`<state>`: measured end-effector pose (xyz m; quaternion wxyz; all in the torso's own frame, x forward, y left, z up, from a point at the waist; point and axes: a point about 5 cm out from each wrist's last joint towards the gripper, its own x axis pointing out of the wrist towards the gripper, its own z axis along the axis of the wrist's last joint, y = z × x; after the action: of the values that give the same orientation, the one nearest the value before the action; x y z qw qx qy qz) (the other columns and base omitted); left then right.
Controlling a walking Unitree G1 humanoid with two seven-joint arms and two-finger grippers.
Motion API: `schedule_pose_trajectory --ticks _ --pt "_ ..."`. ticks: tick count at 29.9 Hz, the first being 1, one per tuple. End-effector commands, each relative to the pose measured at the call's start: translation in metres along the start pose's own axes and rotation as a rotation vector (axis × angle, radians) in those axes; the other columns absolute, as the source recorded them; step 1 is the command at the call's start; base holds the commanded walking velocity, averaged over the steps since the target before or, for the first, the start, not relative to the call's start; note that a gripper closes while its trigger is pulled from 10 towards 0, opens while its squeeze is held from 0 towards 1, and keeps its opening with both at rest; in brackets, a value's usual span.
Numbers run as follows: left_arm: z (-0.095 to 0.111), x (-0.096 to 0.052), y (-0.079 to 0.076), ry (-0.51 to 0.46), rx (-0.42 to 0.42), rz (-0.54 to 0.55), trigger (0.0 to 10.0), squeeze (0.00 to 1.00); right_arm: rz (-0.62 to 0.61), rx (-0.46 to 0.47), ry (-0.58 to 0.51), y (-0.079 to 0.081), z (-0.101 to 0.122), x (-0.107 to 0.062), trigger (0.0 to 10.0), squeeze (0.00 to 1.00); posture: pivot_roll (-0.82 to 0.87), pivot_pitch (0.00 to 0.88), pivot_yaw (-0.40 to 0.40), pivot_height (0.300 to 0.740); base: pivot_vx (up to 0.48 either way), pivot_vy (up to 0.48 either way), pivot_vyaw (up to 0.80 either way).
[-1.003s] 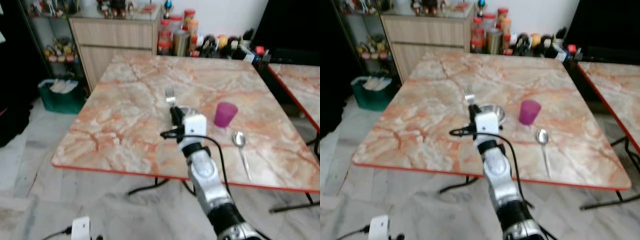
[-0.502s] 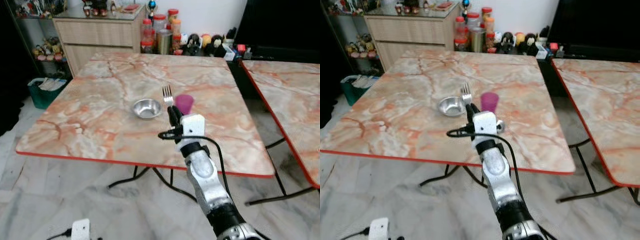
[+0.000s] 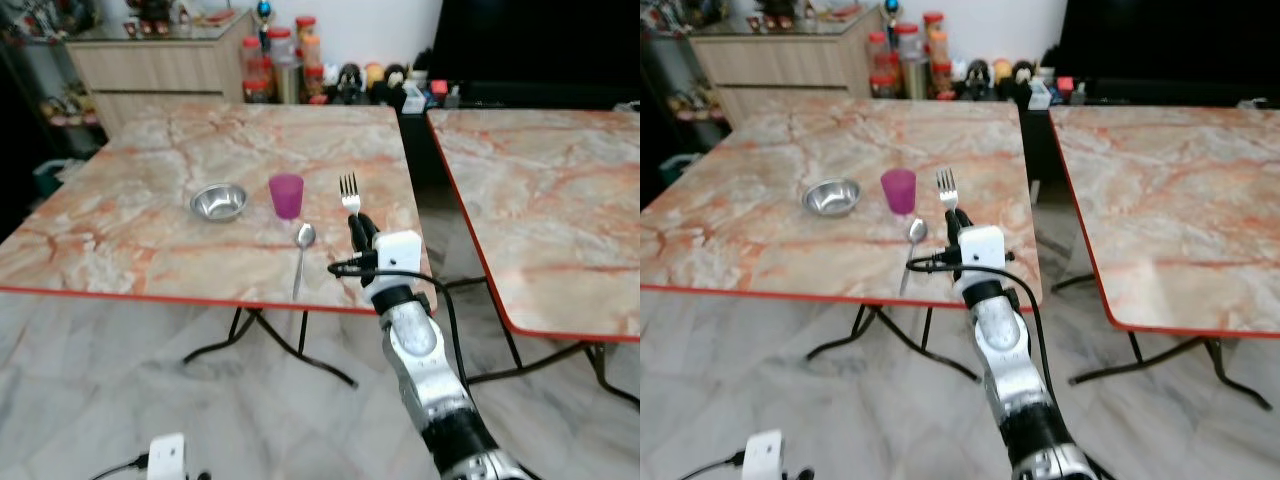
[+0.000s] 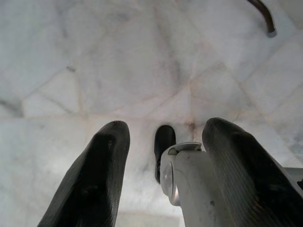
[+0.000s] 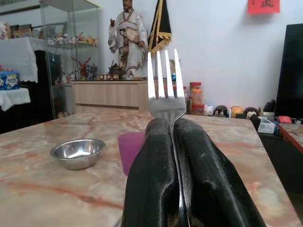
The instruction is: Setting the table
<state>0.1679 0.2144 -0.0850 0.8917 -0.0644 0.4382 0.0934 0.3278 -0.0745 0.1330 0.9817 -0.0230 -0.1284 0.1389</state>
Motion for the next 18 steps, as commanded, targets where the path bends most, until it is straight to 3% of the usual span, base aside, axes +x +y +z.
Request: schedule_pose_trajectory --ticks 1,18 --pt "-0.0026 -0.0007 0.0022 0.007 0.000 0.007 10.0 0.00 0.003 -0.002 -0.005 0.0006 0.0039 0.0038 10.0 0.00 0.00 0.000 0.023 0.740 0.000 -0.480 0.00" --pt "-0.0030 -0.0009 0.0016 0.006 0.004 0.001 10.0 0.00 -0.007 -0.010 0.007 -0.0017 0.0021 0.0025 10.0 0.00 0.00 0.000 0.023 0.740 0.000 -0.480 0.00"
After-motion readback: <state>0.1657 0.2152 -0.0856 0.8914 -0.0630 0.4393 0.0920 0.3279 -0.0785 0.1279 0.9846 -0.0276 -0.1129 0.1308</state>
